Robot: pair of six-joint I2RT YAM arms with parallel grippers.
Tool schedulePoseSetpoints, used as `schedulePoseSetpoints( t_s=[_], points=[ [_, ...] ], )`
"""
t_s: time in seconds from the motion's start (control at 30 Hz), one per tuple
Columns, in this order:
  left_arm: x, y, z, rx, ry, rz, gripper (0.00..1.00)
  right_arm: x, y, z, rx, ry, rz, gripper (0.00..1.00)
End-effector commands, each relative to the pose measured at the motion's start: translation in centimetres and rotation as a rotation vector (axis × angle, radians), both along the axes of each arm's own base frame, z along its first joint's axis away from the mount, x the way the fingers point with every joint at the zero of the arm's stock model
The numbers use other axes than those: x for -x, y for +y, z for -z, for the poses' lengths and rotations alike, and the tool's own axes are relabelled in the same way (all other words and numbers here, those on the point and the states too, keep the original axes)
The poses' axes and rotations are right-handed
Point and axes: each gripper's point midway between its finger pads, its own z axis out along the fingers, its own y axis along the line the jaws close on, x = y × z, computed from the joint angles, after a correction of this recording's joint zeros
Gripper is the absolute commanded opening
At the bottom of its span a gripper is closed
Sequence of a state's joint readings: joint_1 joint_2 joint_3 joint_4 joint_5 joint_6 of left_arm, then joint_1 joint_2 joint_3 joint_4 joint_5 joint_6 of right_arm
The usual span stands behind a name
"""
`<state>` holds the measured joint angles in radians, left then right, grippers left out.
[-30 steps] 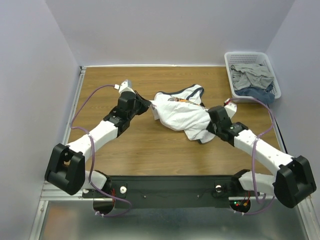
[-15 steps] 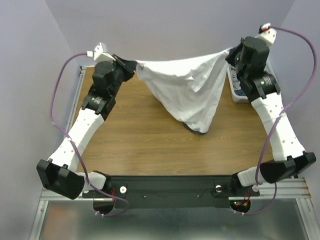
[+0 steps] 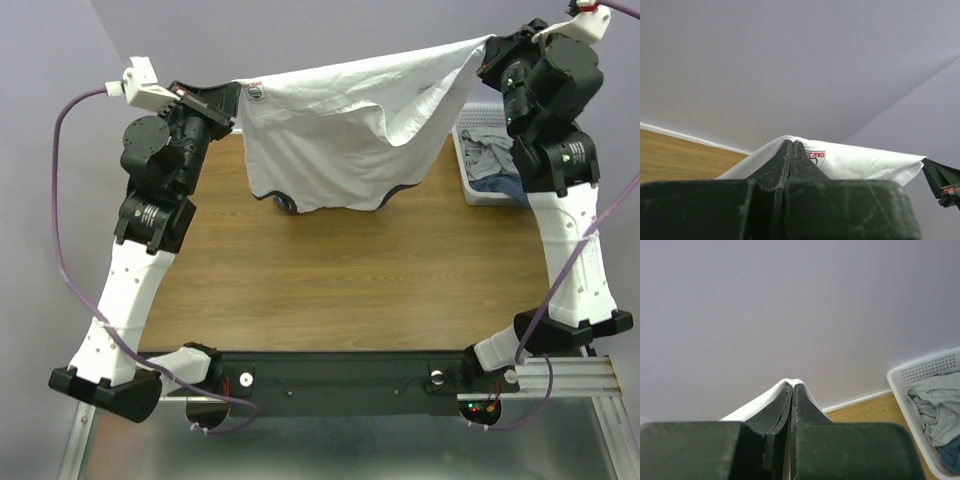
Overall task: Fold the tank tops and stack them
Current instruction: Flatten the tank top out
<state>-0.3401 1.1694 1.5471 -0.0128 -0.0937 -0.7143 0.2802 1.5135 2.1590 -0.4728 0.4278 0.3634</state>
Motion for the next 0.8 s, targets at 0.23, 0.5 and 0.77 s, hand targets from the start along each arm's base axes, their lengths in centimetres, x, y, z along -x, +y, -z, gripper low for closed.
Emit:
schedulePoseSetpoints(
  t_s=[0.23,0.5,0.77],
  points=[
    [5.1,1.1,-4.4,0.074,-0.134,0.045,0.00,8.4,-1.6,-7.2,-0.031,-0.210,-0.054,0.01],
    [-1.9,-0.1,-0.1,0.066,-0.022,0.040,0.00,-1.7,2.2,-0.7,0.035,-0.031,-0.116,0.00],
    [-13.9,-3.2,-1.1,-0.027,-0.113,0.221,0.00,-13.3,6.0,2.0,0.065,-0.052,-0.274,0.00]
  ],
)
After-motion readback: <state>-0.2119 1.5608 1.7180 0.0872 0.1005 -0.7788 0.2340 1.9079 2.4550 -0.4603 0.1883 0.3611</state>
